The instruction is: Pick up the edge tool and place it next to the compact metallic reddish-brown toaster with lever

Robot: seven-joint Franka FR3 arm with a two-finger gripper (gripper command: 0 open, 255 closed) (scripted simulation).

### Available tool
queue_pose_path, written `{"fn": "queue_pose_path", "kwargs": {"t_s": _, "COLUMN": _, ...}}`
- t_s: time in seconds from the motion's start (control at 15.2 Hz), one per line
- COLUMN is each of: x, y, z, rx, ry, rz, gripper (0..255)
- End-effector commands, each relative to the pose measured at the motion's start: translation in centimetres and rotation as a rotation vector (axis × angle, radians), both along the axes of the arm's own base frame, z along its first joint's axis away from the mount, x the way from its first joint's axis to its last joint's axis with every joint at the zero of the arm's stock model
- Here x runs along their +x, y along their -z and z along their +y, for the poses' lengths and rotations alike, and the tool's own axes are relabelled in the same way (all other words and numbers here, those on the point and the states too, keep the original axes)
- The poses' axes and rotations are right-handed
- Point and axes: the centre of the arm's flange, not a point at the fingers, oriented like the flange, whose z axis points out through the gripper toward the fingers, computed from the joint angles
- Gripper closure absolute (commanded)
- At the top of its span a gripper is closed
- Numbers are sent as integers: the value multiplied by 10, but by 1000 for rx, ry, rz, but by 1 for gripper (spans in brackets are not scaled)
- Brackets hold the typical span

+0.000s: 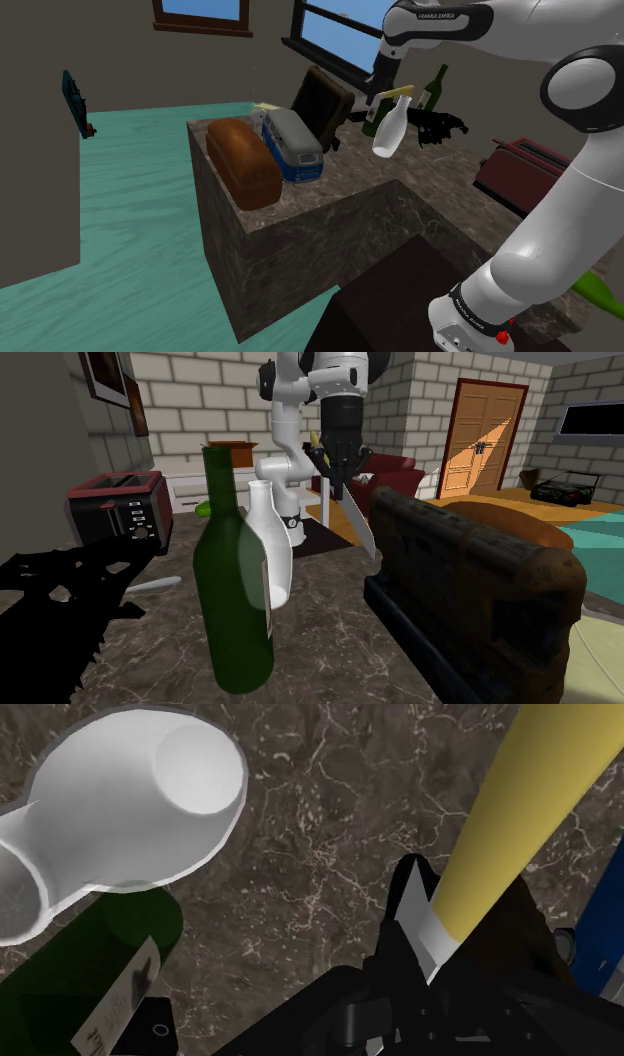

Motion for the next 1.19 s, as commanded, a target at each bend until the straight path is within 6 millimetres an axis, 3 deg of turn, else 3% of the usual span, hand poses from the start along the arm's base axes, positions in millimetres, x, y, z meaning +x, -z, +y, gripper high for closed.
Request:
{"fn": "queue_pose_path", "kwargs": {"t_s": 0.0, "x": 0, "y": -11, "z": 0, "rx": 0, "ry": 0, "rz": 0, "gripper": 255}}
{"fn": "queue_pose_path", "kwargs": {"t_s": 0.79, "x": 0, "y": -70, "z": 0, "rx": 0, "ry": 0, "rz": 0, "gripper": 255}}
{"fn": "queue_pose_path", "kwargs": {"t_s": 1.12, "x": -62, "y": -70, "z": -22, "rx": 0, "ry": 0, "rz": 0, "gripper": 255}}
